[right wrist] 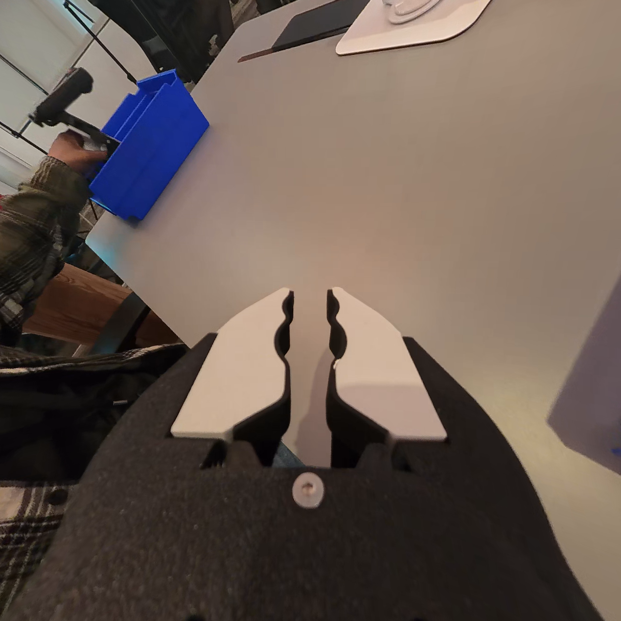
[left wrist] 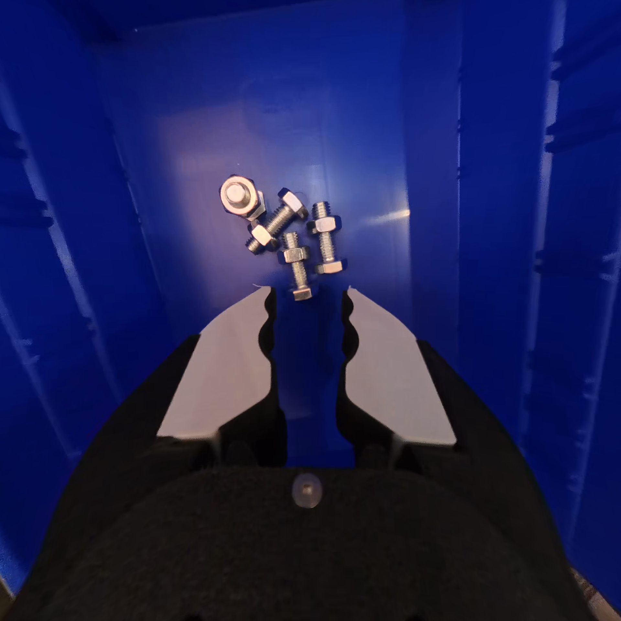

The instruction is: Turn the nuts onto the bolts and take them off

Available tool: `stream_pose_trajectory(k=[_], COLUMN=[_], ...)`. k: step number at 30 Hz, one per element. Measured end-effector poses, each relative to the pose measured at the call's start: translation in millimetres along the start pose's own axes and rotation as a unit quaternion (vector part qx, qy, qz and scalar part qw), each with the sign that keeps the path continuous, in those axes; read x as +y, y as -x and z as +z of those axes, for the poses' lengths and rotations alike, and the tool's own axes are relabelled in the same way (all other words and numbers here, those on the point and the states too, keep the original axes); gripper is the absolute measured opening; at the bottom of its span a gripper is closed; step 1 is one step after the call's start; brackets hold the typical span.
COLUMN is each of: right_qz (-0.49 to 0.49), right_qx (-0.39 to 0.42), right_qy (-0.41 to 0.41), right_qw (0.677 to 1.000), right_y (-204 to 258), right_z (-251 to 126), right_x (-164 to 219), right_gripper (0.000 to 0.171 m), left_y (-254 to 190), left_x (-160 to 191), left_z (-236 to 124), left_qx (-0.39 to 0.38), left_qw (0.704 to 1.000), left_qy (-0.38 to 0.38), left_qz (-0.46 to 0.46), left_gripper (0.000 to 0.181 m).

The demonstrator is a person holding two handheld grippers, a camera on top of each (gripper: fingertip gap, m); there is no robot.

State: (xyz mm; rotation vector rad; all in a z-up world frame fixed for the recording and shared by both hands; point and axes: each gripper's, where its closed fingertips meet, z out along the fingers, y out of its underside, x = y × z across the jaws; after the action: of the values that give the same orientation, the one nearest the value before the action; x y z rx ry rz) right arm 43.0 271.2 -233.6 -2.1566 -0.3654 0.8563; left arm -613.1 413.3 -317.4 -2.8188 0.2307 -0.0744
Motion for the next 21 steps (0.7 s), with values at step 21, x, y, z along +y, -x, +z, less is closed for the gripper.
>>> stream_pose_trajectory(k=[21], right_qz=[0.007], right_qx=[-0.01], right_qy=[-0.013], right_qw=[1.0], right_y=[-1], right_z=[-4], right_x=[3], right_gripper=[0.018], left_y=[5], left_x=[6], left_z=[9], left_qx=[0.012], left_qw=[0.999], left_qy=[0.035], left_qz=[-0.007], left_gripper=[0.02])
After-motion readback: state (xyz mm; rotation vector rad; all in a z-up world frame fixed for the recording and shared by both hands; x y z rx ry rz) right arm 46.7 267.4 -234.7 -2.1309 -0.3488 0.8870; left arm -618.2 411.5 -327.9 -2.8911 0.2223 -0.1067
